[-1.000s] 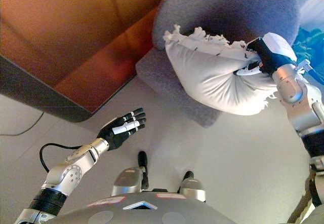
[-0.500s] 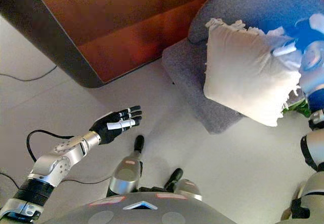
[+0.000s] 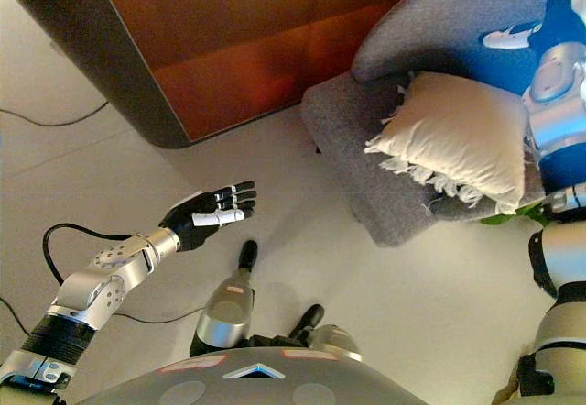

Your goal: Pick up the pillow and put it on the sofa.

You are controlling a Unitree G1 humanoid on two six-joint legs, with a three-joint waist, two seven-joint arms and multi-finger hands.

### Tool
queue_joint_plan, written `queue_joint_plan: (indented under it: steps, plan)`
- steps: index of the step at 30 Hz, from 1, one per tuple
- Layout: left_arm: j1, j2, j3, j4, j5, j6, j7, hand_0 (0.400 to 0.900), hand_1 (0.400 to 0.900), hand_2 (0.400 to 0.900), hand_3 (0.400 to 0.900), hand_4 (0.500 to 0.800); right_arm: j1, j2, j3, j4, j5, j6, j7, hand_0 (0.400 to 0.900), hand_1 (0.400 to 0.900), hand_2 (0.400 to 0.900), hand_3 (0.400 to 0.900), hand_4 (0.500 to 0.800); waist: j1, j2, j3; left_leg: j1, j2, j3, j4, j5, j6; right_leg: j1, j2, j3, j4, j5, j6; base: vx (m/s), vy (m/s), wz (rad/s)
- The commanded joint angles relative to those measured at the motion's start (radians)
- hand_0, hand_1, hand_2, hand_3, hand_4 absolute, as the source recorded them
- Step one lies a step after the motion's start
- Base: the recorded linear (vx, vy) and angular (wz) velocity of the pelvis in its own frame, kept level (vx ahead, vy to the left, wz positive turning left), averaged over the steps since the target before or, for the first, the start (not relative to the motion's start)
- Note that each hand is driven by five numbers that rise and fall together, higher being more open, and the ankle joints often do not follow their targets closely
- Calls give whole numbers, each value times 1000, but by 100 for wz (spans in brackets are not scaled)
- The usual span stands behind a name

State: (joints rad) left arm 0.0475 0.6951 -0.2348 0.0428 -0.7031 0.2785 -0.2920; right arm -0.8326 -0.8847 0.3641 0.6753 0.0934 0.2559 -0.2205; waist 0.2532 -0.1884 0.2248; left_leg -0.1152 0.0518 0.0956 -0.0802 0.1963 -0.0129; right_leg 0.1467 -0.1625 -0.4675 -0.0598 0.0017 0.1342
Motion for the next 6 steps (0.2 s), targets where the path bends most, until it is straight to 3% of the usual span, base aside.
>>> queue_joint_plan:
  steps: [1,6]
  plan:
    - [-27,-82,-30,-63,-7,-134,-4,900,900,900,900,800,90,-37,-63,-151,-15,-58,-104,900,900,900,900,800,-49,60,-131,136,42,47,-7,-199,-15,-61,-31,40,-10,105,52,-54,67,-28]
    - [-27,-140,-12,-37,-14,-181,40,900,900,900,900,800,348,89,-176,-435,-56,-94,-107,900,900,900,900,800,-120,81,-150,166,40,86,-7,-212,-8,-65,-28,85,-10,104,50,-82,54,-34]
